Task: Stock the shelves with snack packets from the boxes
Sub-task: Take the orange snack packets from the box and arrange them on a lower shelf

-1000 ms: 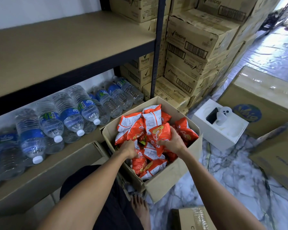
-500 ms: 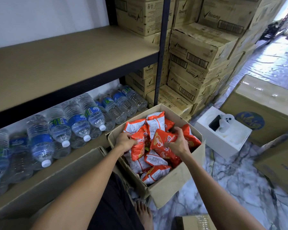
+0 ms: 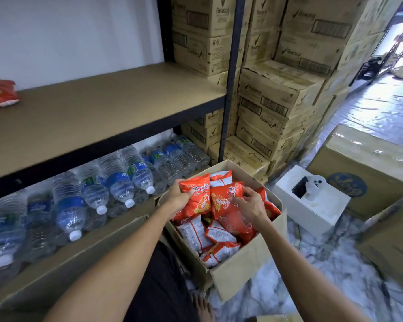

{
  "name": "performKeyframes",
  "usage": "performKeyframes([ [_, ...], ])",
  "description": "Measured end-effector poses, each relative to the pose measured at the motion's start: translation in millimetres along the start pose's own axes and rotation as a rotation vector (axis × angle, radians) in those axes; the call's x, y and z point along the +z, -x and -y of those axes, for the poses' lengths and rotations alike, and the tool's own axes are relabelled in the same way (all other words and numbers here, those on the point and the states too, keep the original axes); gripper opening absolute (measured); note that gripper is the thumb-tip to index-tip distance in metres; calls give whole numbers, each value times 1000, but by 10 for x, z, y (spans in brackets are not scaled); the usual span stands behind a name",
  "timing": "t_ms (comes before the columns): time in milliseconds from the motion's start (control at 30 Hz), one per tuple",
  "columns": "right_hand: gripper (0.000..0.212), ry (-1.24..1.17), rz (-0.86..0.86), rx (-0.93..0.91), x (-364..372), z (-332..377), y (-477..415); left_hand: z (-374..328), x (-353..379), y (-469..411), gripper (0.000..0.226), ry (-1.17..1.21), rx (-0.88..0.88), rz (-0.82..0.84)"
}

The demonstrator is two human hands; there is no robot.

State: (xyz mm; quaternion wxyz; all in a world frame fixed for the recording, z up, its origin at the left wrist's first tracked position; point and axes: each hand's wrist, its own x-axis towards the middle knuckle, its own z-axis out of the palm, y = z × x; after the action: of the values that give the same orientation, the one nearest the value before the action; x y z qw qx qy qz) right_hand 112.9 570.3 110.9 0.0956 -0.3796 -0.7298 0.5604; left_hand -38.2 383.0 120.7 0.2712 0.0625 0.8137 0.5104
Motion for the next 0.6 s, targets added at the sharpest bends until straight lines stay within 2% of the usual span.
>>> performKeyframes([
  [133, 53, -73, 67, 31, -51, 224, 62, -103, -103, 63, 35, 132, -27, 37],
  [200, 62, -40, 44, 4, -80, 361, 101, -206, -172, 154, 24, 201, -6, 27],
  [333, 41, -2, 31, -14, -110, 656, 235, -415, -357, 317, 21, 283, 64, 13],
  [467, 33, -25, 34, -87, -79, 944, 298, -625, -679, 417, 25, 191, 175, -68],
  [533, 35, -37, 24, -126, -44, 1112, 306, -730, -881, 489, 23, 166, 220, -105],
  [600, 50, -38, 16, -163, -3, 1269, 306, -823, -1066, 578, 19, 164, 258, -137],
])
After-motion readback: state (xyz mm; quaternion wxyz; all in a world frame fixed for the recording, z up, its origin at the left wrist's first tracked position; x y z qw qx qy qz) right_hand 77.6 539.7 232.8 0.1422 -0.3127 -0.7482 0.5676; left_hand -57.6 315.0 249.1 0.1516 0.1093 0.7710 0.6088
